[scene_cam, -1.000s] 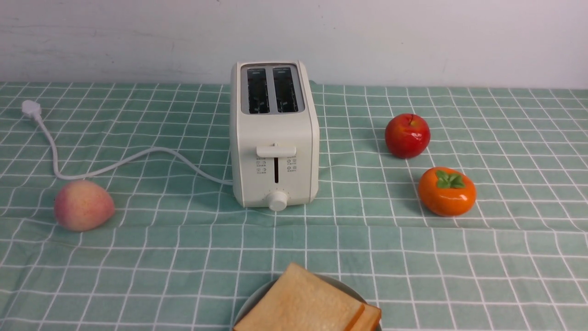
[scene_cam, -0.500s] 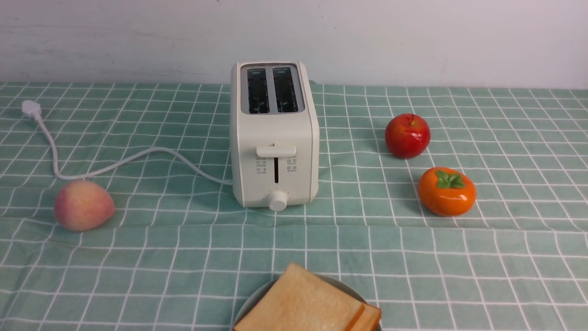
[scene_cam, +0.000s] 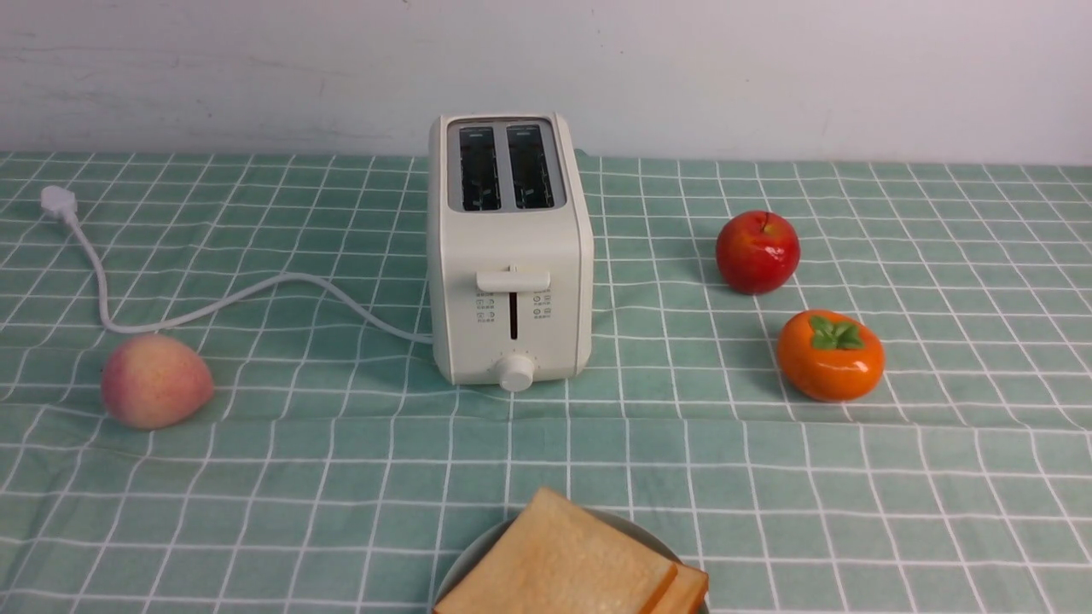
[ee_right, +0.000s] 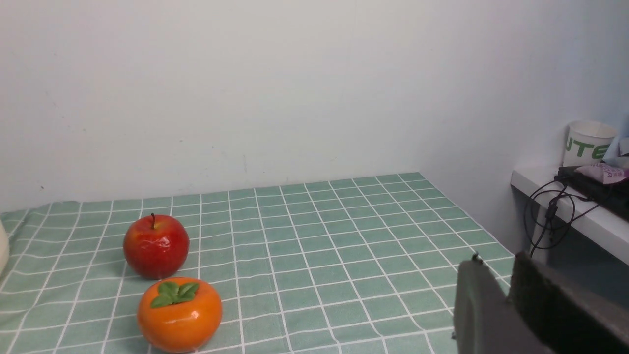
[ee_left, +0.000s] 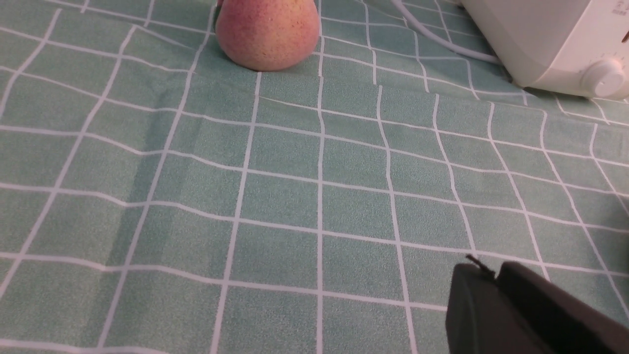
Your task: Take toasted bread from bread machine on blue coffee table place on plate.
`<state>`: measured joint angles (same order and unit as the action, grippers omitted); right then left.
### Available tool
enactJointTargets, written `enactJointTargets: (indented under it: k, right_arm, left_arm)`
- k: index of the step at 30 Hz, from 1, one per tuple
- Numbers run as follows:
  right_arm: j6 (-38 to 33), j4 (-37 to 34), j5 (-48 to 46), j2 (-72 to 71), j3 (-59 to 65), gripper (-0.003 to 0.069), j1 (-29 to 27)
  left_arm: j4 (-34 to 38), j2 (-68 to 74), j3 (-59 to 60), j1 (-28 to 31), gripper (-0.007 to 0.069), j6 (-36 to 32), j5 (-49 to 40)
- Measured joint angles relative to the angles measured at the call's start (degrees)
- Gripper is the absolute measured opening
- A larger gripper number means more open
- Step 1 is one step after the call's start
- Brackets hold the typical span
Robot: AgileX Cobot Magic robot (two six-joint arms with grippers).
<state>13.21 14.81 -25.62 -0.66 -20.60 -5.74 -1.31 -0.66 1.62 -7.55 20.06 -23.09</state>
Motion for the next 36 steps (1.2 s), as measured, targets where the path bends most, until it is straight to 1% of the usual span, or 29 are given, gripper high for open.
enactJointTargets:
  k: [6,9,13,14,17,25,29,36]
  right_arm:
    - [0.0,-0.5,0.0,0.0,0.0,0.0117,0.0]
    - [0.0,-2.9,0.0,0.0,0.1,0.0123,-0.1]
    - [0.0,-9.4,2.2,0.0,2.6,0.0127,-0.1]
    - [0.0,-9.7,2.3,0.0,2.8,0.0127,-0.1]
    - [0.0,-13.7,4.7,0.0,8.3,0.0129,-0.1]
    - [-1.6,-14.3,4.9,0.0,20.9,0.0137,-0.8]
    - [-1.2,-14.2,3.4,0.0,21.4,0.0142,-2.6]
    - [0.0,-14.2,3.2,0.0,21.4,0.0149,-2.8]
  left_arm:
    - [0.0,0.0,0.0,0.0,0.0056,0.0,0.0]
    - [0.0,0.0,0.0,0.0,0.0055,0.0,0.0]
    - [0.0,0.0,0.0,0.0,0.0055,0.0,0.0]
    - [0.0,0.0,0.0,0.0,0.0055,0.0,0.0]
    - [0.0,0.0,0.0,0.0,0.0055,0.0,0.1]
    - [0.0,0.0,0.0,0.0,0.0057,0.0,0.1]
    - [0.0,0.0,0.0,0.0,0.0064,0.0,0.1]
    - [0.0,0.0,0.0,0.0,0.0068,0.0,0.1]
